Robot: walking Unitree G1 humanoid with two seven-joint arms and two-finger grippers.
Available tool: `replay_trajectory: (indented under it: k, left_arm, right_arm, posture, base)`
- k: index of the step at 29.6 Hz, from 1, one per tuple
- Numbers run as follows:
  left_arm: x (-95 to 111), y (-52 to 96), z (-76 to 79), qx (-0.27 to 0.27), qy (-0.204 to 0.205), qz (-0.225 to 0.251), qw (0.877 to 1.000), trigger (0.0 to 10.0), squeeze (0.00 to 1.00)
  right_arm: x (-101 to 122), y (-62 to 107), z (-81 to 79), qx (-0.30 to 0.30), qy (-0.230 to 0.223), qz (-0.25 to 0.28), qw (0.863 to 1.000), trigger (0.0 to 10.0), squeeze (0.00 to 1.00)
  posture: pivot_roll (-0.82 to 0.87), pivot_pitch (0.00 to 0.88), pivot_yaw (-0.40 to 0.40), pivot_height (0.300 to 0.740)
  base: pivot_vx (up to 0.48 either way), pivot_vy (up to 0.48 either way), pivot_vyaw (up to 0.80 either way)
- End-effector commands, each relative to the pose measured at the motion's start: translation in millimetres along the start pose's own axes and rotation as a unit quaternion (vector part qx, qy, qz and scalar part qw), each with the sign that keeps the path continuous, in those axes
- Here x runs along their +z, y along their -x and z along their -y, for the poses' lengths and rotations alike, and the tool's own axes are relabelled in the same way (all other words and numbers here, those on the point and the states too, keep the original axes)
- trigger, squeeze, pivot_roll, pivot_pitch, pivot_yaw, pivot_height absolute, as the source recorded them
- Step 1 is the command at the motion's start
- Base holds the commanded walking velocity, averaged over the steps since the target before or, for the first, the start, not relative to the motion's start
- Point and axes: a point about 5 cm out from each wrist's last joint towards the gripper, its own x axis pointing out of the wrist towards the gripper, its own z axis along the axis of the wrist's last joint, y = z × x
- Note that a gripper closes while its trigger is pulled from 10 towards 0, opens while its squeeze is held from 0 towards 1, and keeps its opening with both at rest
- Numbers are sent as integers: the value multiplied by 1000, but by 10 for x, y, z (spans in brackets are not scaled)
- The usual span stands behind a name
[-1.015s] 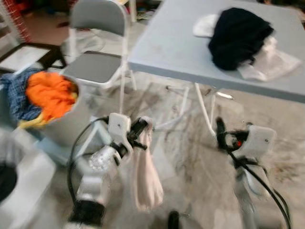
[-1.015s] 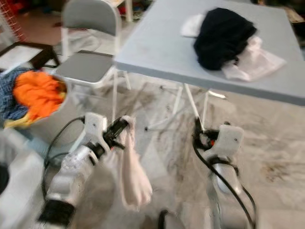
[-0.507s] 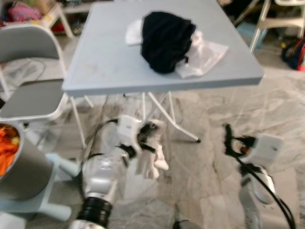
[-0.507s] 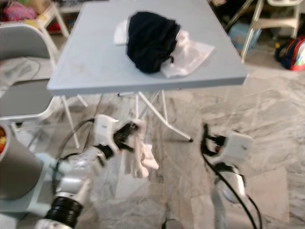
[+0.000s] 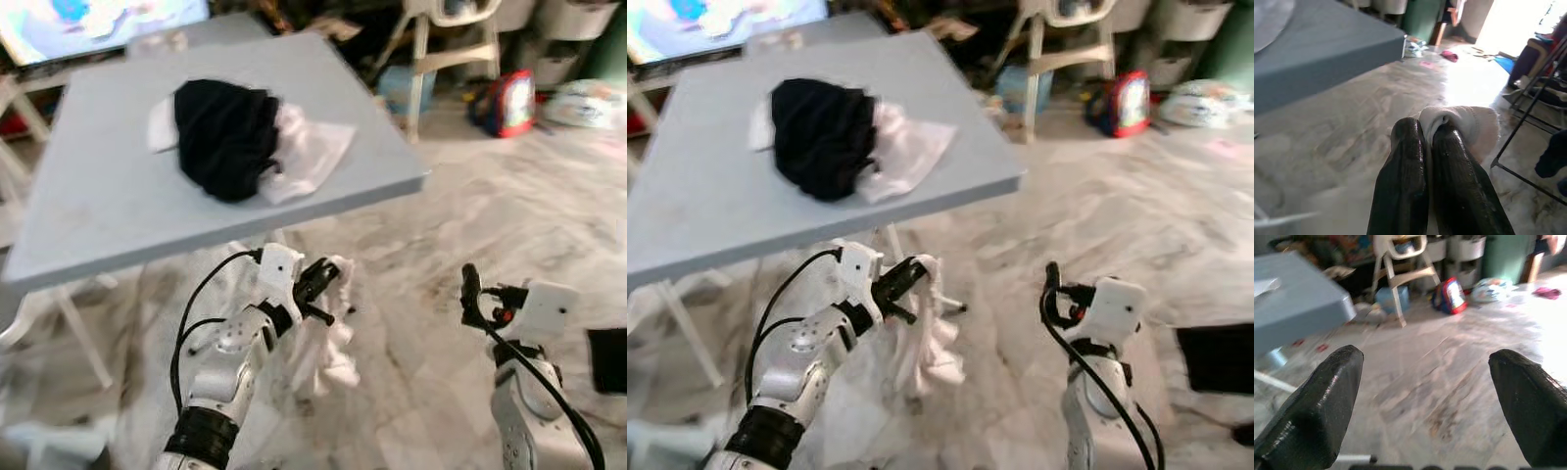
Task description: Hang hanger
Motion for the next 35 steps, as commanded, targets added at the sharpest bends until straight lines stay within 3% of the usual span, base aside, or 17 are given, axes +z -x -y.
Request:
replay_trajectory:
  k: [1, 10, 18, 25, 35]
  left_arm:
    - [9, 61, -100, 20, -9, -1, 1000, 10000, 0]
    - [61, 0, -98, 23, -15, 5, 1000, 10000, 0]
    - [77, -18, -104, 24, -16, 9, 1000, 10000, 0]
    - [51, -41, -117, 48, 19, -3, 999, 10000, 0]
    - [63, -28, -144, 43, 15, -1, 999, 10000, 0]
  right_arm:
    - [-5, 2, -48, 2, -6, -1, 1000, 10000, 0]
    - [72, -46, 27, 0, 11, 11, 1000, 10000, 0]
    - [127, -72, 2, 4, 14, 20, 1000, 10000, 0]
    - [124, -54, 4, 8, 19, 15, 1000, 10000, 0]
    - [113, -47, -10, 8, 19, 11, 1000, 10000, 0]
  posture:
    - [-94, 115, 50, 740]
    - [-115, 158, 45, 740]
    - [-127, 177, 44, 740]
    - [-131, 205, 33, 740]
    - [-129, 215, 33, 740]
  base:
    - [0, 0, -800]
    - [0, 0, -800]
    - [0, 0, -699]
    - [0, 0, 0]
    - [0, 390, -720]
